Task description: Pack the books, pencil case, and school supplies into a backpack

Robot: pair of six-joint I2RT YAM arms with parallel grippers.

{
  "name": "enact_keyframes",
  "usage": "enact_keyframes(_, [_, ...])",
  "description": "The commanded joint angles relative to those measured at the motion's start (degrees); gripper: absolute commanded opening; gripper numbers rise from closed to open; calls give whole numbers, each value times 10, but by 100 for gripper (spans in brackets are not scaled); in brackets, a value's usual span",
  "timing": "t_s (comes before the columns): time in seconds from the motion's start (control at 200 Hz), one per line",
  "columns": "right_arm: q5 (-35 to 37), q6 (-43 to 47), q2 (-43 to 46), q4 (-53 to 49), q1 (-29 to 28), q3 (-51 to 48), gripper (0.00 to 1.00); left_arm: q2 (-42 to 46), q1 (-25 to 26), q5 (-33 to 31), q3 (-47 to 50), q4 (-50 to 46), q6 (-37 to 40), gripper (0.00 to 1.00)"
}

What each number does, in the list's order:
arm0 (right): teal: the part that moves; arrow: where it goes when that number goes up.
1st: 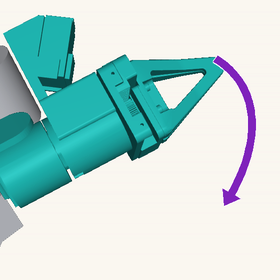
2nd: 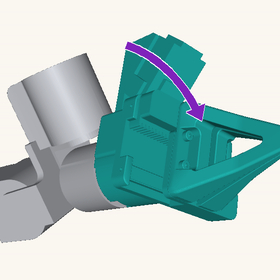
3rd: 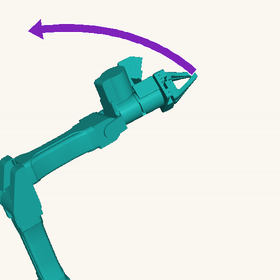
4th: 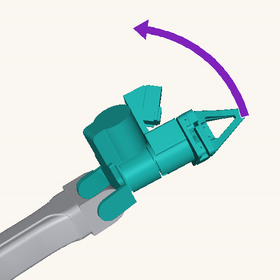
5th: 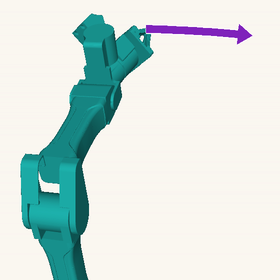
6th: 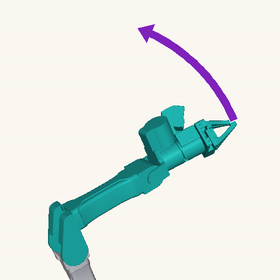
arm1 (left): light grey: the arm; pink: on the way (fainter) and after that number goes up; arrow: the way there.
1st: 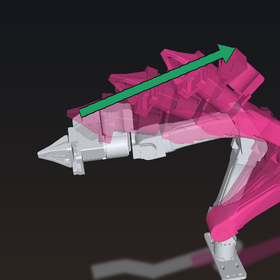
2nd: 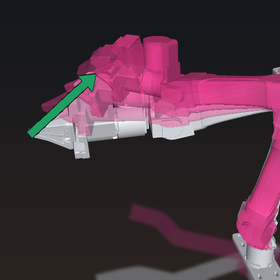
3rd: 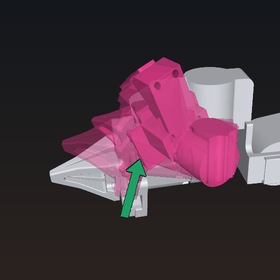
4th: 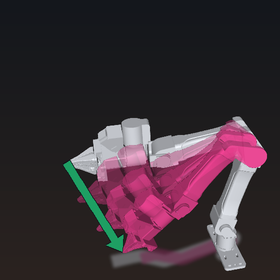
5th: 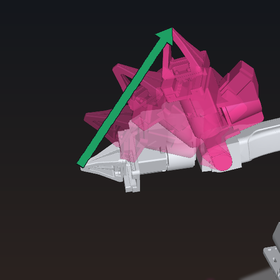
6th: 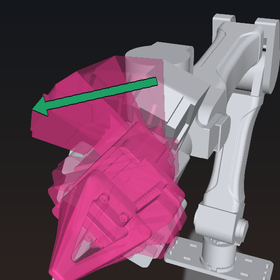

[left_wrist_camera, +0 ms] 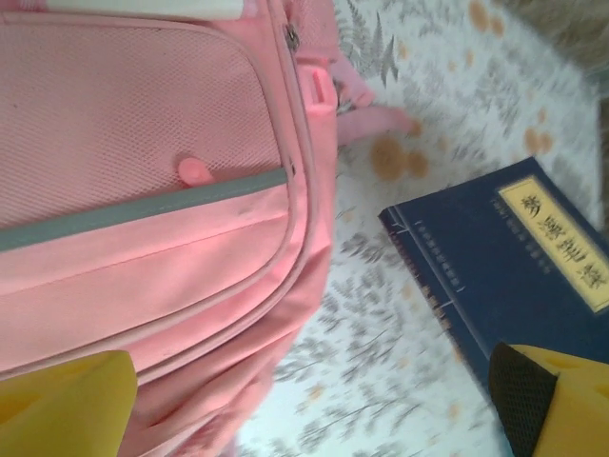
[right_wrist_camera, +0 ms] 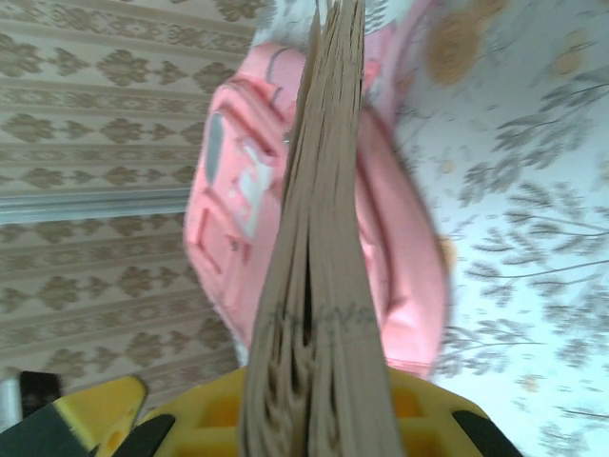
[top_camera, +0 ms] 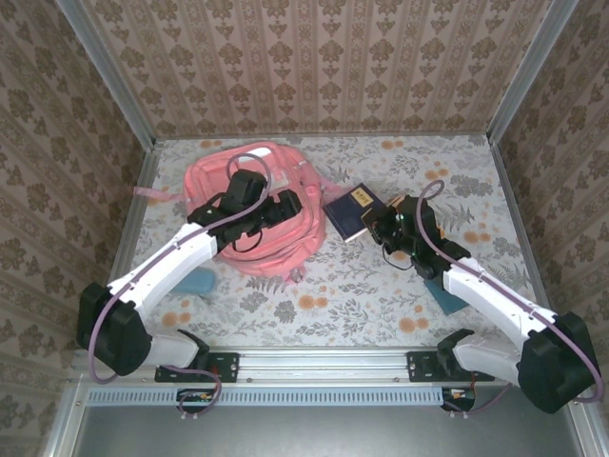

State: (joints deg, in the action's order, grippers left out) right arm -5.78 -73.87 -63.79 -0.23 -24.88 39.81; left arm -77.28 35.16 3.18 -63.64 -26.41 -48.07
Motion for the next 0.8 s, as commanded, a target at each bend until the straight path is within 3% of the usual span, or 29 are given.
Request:
enact_keyframes(0.0, [20,85,31,-80,8,25,8,-26,1,4,-55,-111,204,100])
enact_keyframes(0.12, [22,104,45,-112,16,26,8,-70,10,-1,-93,-160,301,100])
enact_keyframes(0.335, [17,106,60,-129,26,13,9,-135,17,-90,-136,-218,404,100])
enact_keyframes(0.455, [15,105,61,-129,29,6,9,-173,27,-143,-160,-250,461,92])
enact_keyframes(0.64, [7,103,58,-128,31,4,9,-217,28,-127,-168,-248,533,83])
enact_keyframes(0.795, [3,100,58,-129,31,3,10,-254,30,-136,-189,-251,558,81])
